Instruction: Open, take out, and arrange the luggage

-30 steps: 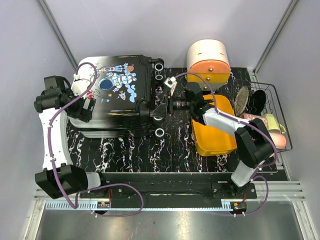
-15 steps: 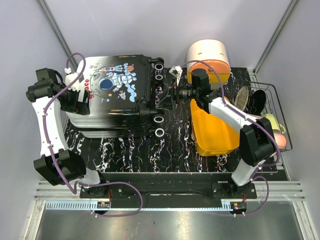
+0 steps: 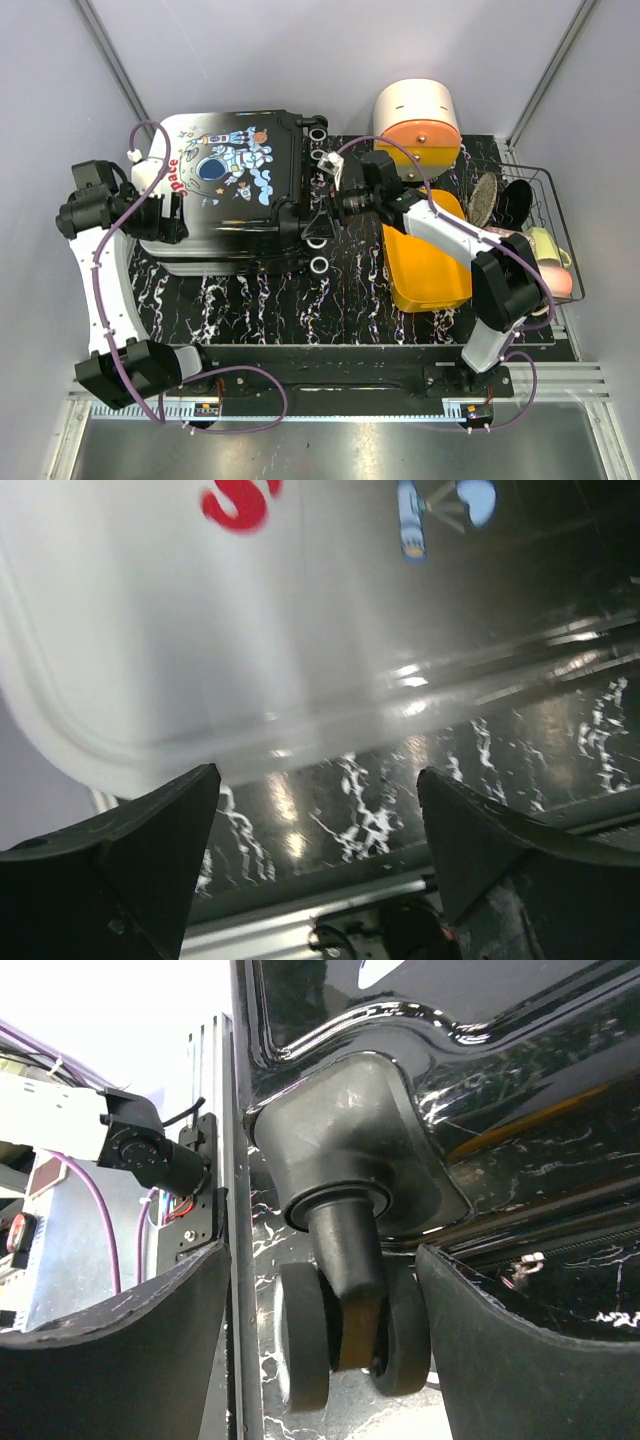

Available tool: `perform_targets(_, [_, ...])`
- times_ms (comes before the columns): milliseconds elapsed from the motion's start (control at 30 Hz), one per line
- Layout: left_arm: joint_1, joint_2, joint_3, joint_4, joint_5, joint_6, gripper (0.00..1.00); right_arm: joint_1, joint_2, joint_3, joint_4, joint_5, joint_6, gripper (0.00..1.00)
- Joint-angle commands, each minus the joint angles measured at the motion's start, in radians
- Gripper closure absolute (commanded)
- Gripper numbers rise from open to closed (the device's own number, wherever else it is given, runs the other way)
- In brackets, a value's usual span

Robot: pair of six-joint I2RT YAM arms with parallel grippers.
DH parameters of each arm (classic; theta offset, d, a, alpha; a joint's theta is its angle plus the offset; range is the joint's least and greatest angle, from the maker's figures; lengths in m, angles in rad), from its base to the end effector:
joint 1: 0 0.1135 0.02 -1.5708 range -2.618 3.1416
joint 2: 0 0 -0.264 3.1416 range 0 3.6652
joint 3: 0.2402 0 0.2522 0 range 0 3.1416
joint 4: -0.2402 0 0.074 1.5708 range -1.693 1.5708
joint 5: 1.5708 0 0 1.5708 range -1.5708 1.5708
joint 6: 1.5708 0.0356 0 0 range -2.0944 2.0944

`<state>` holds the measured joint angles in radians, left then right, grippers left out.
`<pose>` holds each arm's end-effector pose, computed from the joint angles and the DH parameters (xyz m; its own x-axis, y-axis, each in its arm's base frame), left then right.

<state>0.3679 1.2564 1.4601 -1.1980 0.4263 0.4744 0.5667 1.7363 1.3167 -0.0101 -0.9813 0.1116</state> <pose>0.2144 0.0669 0.3837 -0.7494 0.1569 -0.6433 0.2531 0.9656 -0.0594 0.3190 0.2380 0.2898 -0.4535 -0.2152 -0.8649 -0.8910 0.0879 0.4454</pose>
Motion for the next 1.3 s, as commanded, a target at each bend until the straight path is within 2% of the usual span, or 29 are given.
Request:
perform_targets(0, [0.005,0.011,-0.11,-0.149,0.058,-0.092,0.16,0.087,0.022,0.016,-0.042,-0.028,0.0,0.18])
perform_targets(233, [0.005,0.191,-0.023,-0.02,0.071,-0.166,0.2,0.179,0.042,0.053,0.001,-0.007,0.063,0.21])
perform_targets(333, [0.022,0.279,0.078,0.018,0.057,-0.193,0.21,0.203,0.072,0.114,0.048,0.016,0.094,0.22])
perform_targets(467, [0.045,0.368,0.222,0.026,0.063,-0.221,0.21,0.242,0.101,0.182,0.059,0.091,0.128,0.16])
perform_targets(533, [0.049,0.37,0.238,0.018,0.068,-0.217,0.21,0.236,0.089,0.174,0.062,0.119,0.143,0.15])
perform_targets(633, [0.052,0.348,0.227,0.012,0.077,-0.194,0.2,0.185,0.017,0.08,0.079,0.167,0.094,0.14])
perform_targets(733, [0.06,0.327,0.206,0.021,0.069,-0.174,0.18,0.089,-0.09,-0.058,0.179,0.145,0.094,0.13])
perform_targets(900, [0.066,0.314,0.204,0.018,0.129,-0.161,0.18,-0.004,-0.184,-0.215,0.229,0.156,-0.044,0.1])
perform_targets(1000, [0.065,0.296,0.201,0.02,0.184,-0.158,0.17,-0.007,-0.17,-0.27,0.3,0.223,-0.067,0.13])
perform_targets(1133, [0.065,0.278,0.203,0.021,0.21,-0.16,0.17,-0.005,-0.083,-0.352,0.589,0.293,-0.015,0.21])
perform_targets(1267, [0.065,0.255,0.209,0.018,0.218,-0.154,0.17,0.008,-0.009,-0.399,0.78,0.303,0.007,0.28])
